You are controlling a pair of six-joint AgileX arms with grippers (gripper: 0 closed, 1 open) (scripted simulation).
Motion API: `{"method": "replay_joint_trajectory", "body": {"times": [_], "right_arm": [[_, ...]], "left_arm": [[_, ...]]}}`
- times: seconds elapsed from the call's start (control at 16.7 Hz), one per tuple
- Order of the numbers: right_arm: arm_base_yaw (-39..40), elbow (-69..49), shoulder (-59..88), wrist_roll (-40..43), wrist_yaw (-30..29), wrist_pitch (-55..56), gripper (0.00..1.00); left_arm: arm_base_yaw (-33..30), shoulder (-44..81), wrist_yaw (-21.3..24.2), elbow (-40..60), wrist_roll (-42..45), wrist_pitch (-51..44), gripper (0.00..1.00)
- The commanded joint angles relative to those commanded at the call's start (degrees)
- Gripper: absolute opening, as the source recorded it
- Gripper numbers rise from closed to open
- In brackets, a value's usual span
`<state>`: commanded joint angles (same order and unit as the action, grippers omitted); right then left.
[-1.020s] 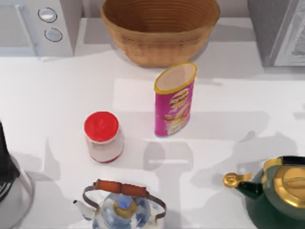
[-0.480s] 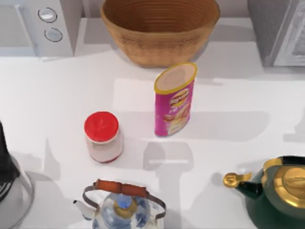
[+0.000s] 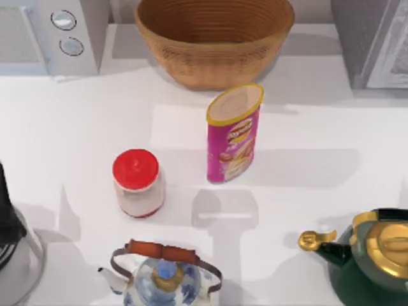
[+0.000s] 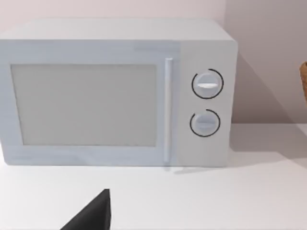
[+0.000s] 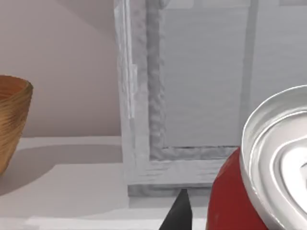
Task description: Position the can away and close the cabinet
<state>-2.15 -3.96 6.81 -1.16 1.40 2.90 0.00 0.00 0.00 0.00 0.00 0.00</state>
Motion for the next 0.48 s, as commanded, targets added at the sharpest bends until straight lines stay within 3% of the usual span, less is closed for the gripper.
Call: {"method": "replay_joint_trajectory", "body": {"times": [0.48], "right_arm": [[2.1, 4.0, -6.8, 1.2, -1.4, -2.9, 0.00]], "left_arm": [[0.0, 0.0, 0.0, 0.0, 0.0, 0.0, 1.00]]}}
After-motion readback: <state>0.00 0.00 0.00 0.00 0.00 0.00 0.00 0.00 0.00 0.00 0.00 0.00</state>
